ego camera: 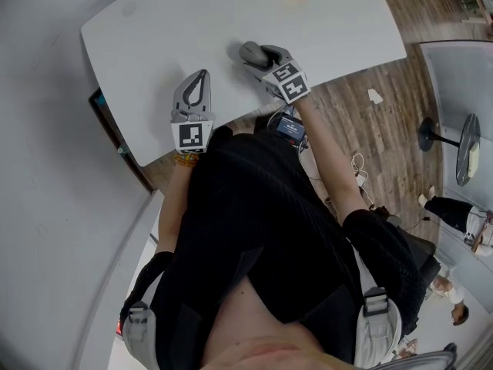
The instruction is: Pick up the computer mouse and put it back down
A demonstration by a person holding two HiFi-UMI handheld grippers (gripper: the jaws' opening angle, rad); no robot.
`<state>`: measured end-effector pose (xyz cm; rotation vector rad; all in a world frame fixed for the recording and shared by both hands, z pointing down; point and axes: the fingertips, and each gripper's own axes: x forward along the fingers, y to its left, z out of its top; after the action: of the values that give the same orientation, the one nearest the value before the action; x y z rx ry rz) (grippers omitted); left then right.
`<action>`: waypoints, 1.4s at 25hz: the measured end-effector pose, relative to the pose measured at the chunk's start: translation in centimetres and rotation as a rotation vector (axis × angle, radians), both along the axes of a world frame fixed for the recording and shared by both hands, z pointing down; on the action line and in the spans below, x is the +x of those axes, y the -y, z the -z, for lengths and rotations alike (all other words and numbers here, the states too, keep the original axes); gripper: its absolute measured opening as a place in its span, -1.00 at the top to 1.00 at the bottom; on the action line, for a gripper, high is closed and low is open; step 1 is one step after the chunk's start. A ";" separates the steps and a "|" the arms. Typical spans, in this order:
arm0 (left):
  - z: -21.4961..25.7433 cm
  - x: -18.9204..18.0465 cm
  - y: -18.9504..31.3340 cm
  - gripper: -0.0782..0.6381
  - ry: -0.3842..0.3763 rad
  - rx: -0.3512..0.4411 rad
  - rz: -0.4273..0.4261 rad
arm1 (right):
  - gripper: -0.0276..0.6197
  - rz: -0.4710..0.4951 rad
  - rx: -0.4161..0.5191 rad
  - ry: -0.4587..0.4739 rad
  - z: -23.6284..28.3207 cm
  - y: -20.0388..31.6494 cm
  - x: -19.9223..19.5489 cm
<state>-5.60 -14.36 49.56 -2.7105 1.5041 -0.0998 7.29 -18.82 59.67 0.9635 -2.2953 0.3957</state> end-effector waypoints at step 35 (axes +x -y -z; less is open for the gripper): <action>9.4 1.4 2.4 0.74 -0.064 0.080 0.018 | 0.04 -0.194 0.599 0.318 21.1 0.3 -0.6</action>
<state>-4.20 -16.80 40.20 -2.6623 1.5144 0.0465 6.66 -19.13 38.54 1.5115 -2.6827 -0.0868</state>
